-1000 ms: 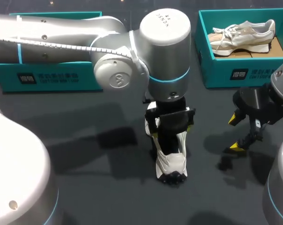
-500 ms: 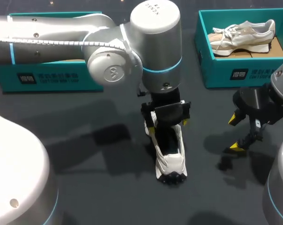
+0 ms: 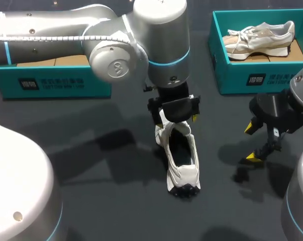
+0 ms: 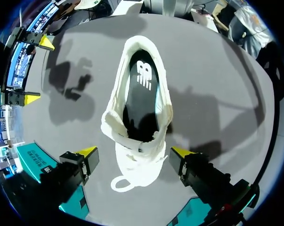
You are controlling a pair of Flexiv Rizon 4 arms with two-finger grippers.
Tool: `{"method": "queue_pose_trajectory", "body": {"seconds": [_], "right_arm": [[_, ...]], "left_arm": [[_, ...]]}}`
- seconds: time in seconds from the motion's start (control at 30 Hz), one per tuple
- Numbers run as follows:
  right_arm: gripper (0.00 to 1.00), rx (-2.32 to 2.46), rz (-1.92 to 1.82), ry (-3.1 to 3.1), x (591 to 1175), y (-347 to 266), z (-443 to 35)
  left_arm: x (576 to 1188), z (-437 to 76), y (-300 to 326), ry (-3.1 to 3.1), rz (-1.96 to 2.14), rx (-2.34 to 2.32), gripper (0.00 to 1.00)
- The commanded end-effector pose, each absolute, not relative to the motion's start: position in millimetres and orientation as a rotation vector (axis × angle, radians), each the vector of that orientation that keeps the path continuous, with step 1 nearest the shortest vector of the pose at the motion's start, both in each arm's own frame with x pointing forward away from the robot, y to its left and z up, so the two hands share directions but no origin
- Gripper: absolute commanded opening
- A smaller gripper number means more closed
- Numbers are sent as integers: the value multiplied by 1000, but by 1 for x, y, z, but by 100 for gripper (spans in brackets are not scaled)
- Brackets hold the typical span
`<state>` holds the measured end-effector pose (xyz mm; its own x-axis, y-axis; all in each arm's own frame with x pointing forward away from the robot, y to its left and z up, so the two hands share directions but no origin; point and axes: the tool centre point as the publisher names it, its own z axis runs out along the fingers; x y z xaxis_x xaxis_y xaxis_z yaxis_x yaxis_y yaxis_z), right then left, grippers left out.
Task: Take the shoe out of the shoebox, open the shoe tongue, remove and reinsert the insole, then place the shoe into the shoebox
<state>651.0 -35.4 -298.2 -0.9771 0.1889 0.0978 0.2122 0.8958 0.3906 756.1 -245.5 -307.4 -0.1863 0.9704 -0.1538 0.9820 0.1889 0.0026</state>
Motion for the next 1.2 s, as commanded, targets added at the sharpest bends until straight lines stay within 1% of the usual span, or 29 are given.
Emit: {"method": "queue_pose_trajectory", "body": {"seconds": [0.03, 0.2, 0.23, 0.27, 0.33, 0.4, 0.43, 0.47, 0.5, 0.53, 0.9, 1.2], "right_arm": [[100, -319, -627, -3006, 649, -35, -299], [100, -319, -627, -3006, 649, -35, -299], [100, -319, -627, -3006, 649, -35, -299], [100, -319, -627, -3006, 649, -35, -299], [100, -319, -627, -3006, 649, -35, -299], [100, -319, -627, -3006, 649, -35, -299], [100, -319, -627, -3006, 649, -35, -299], [100, -319, -627, -3006, 649, -35, -299], [100, -319, -627, -3006, 649, -35, -299], [100, -319, -627, -3006, 649, -35, -299], [100, -319, -627, -3006, 649, -35, -299], [100, -319, -627, -3006, 649, -35, -299]], "left_arm": [[768, -296, -246, 2328, -152, 1926, 87], [790, -284, -246, 2332, -163, 1922, 70], [795, -281, -246, 2333, -164, 1922, 64], [799, -278, -245, 2334, -167, 1922, 62], [806, -272, -244, 2335, -173, 1923, 64], [813, -268, -242, 2335, -173, 1921, 62], [816, -265, -241, 2336, -169, 1918, 60], [818, -263, -241, 2336, -168, 1917, 56], [820, -261, -240, 2336, -167, 1916, 50], [822, -260, -239, 2337, -162, 1911, 47], [821, -262, -241, 2344, -175, 1936, 42], [799, -279, -248, 2337, -204, 2015, 38]]}}
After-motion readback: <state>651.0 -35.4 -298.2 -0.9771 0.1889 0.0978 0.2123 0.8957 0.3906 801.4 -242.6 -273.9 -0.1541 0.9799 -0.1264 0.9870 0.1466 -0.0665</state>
